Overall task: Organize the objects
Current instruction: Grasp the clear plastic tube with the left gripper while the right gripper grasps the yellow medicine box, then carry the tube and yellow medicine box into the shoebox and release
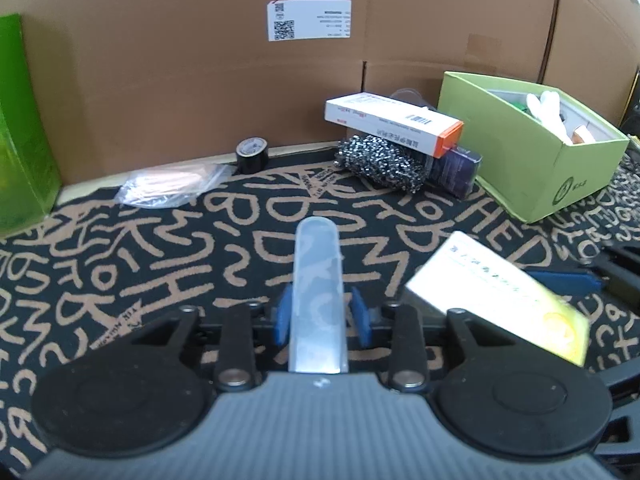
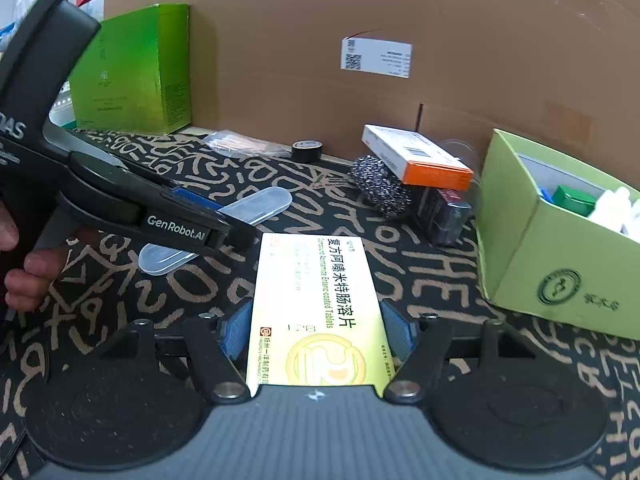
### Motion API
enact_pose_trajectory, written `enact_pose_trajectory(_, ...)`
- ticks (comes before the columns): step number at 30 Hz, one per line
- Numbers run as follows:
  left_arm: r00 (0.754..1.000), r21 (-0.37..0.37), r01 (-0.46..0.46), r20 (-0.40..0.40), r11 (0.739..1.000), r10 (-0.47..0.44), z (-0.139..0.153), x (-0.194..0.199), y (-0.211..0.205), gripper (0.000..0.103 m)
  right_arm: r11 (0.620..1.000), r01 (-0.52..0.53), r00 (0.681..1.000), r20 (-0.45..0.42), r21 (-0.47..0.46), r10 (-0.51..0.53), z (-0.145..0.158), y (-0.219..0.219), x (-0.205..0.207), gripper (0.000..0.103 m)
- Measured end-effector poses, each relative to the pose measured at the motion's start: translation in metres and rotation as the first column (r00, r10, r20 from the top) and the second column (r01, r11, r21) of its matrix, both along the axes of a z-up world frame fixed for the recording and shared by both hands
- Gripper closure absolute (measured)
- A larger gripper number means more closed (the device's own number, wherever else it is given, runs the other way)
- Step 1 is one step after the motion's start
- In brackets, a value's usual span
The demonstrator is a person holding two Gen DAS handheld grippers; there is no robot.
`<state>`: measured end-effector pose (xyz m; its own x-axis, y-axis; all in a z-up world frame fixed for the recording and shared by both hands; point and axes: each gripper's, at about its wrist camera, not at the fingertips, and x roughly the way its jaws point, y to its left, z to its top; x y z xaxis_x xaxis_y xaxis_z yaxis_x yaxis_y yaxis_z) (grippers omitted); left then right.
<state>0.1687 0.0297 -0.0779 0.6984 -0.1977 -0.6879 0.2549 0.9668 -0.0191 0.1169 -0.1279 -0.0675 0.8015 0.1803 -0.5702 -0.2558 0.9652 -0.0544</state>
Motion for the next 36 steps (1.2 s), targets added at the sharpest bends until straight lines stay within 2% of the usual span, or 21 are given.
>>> enact_pose_trajectory(7,1.000,-0.059,0.021,-0.021,0.998,-0.023,0.012,-0.009,-0.006,0.076,0.997,0.042,0.997,0.069,0.060,-0.046,0.018,-0.024,-0.025,0.032)
enact_pose_trajectory(12,0.995,-0.103,0.096,0.045,0.990,-0.092,0.044,-0.021,-0.029,0.076,0.992,0.087,0.985,0.143,0.093,-0.100,0.039,-0.051,-0.040,0.032)
enact_pose_trajectory(17,0.973,-0.118,0.202,0.136,0.972,-0.186,0.083,-0.024,-0.065,0.076,0.977,0.151,0.961,0.210,0.149,-0.180,0.060,-0.088,-0.046,0.032)
enact_pose_trajectory(21,0.950,-0.110,0.270,0.190,0.957,-0.247,0.107,-0.017,-0.102,0.076,0.955,0.242,0.929,0.243,0.169,-0.279,0.072,-0.120,-0.042,0.032)
enact_pose_trajectory(25,0.931,-0.097,0.317,0.220,0.944,-0.290,0.123,-0.002,-0.143,0.076,0.917,0.342,0.882,0.267,0.206,-0.389,0.081,-0.154,-0.030,0.032)
enact_pose_trajectory(27,0.919,-0.061,0.334,0.243,0.940,-0.311,0.127,0.006,-0.165,0.076,0.897,0.389,0.856,0.276,0.212,-0.436,0.084,-0.169,-0.020,0.032)
enact_pose_trajectory(31,0.919,0.000,0.324,0.235,0.946,-0.315,0.123,0.030,-0.205,0.076,0.856,0.470,0.809,0.283,0.215,-0.515,0.085,-0.198,0.008,0.032)
enact_pose_trajectory(36,0.923,0.011,0.334,0.200,0.942,-0.330,0.103,0.069,-0.236,0.076,0.798,0.567,0.745,0.288,0.204,-0.602,0.077,-0.228,0.044,0.032)
